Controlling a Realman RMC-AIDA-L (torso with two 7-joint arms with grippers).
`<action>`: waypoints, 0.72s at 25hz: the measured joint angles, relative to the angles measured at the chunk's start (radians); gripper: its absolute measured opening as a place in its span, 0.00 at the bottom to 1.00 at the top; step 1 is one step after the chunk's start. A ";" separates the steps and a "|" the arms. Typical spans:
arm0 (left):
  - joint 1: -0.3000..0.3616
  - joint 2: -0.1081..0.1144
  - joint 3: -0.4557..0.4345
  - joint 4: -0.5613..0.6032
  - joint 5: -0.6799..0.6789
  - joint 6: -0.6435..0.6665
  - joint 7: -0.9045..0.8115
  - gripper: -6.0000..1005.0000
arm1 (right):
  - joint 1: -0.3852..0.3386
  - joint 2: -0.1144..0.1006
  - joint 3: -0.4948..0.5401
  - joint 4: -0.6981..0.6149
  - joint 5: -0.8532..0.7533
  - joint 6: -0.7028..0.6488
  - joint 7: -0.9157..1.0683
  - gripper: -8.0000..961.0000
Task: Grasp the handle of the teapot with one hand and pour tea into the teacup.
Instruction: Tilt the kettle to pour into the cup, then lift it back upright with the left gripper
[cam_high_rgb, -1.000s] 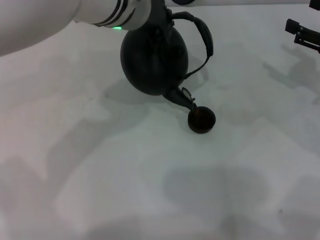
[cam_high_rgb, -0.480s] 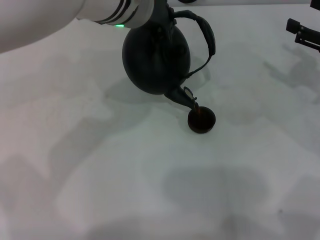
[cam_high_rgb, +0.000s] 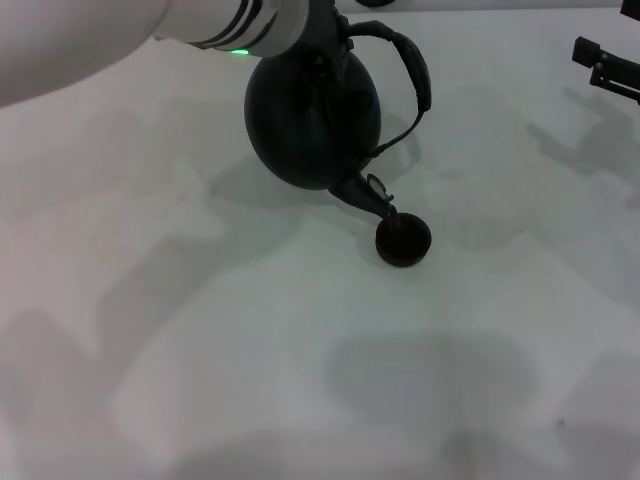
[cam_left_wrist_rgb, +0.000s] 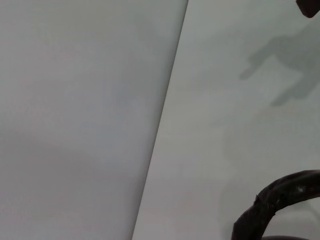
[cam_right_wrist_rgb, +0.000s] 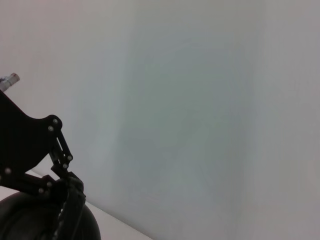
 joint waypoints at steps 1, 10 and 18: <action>0.000 0.000 0.000 0.000 0.000 0.000 0.000 0.13 | 0.000 0.000 0.000 0.000 0.000 0.000 0.000 0.86; 0.021 0.000 0.000 0.008 -0.004 -0.012 -0.027 0.13 | 0.000 0.000 0.000 -0.006 0.000 -0.002 -0.001 0.86; 0.087 -0.001 -0.010 0.071 -0.014 -0.038 -0.059 0.13 | 0.000 0.000 0.000 -0.006 0.000 -0.004 -0.001 0.86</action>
